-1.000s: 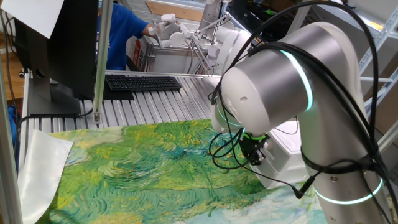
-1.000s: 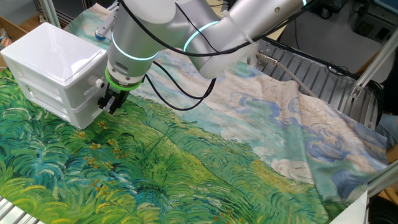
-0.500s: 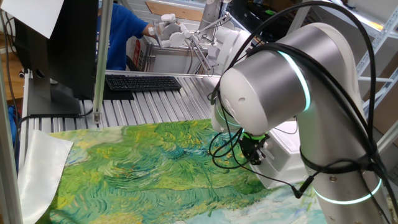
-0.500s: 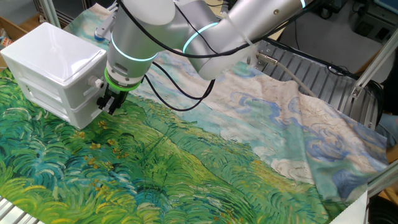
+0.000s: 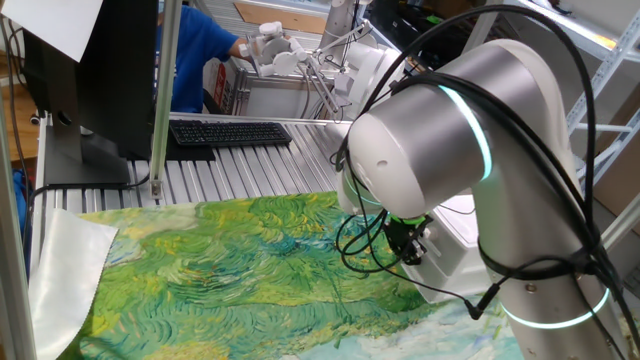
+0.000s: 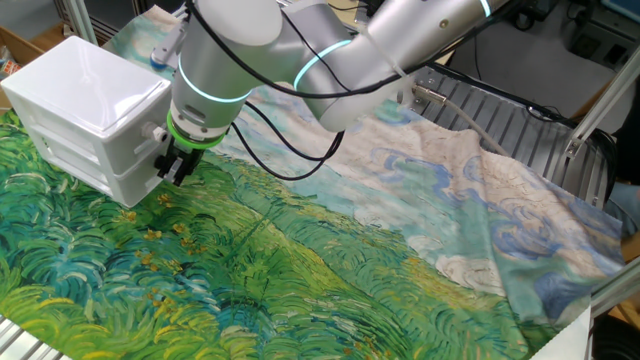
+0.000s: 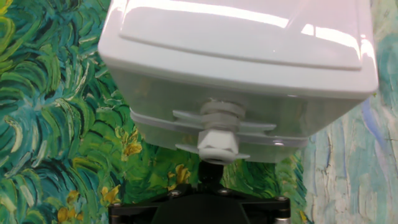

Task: Use the gripper to push and close the drawer

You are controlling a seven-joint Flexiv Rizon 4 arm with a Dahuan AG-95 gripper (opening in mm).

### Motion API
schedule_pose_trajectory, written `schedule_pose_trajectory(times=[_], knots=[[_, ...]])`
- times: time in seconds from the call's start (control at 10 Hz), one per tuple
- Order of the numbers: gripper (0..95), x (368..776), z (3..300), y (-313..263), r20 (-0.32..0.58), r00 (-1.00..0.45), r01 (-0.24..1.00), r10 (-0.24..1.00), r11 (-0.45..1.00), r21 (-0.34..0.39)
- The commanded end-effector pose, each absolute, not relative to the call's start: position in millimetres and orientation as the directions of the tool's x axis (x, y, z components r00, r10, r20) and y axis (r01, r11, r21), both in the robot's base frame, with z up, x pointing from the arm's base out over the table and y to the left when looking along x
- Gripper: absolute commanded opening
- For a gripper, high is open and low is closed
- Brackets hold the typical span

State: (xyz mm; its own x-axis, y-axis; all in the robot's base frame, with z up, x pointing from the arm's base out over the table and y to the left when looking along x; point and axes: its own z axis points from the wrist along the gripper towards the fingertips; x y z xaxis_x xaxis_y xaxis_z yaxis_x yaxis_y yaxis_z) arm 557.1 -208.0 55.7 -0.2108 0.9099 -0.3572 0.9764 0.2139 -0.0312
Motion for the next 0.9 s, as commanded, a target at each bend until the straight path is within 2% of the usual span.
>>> schedule_pose_trajectory(times=[0.1, 0.9], knots=[[0.0, 557.5, 56.7, -208.4, -0.354, -0.222, 0.974, 0.909, 0.224, -0.036], [0.0, 561.4, 56.2, -211.9, -0.376, -0.280, 0.959, 0.884, 0.276, -0.066]])
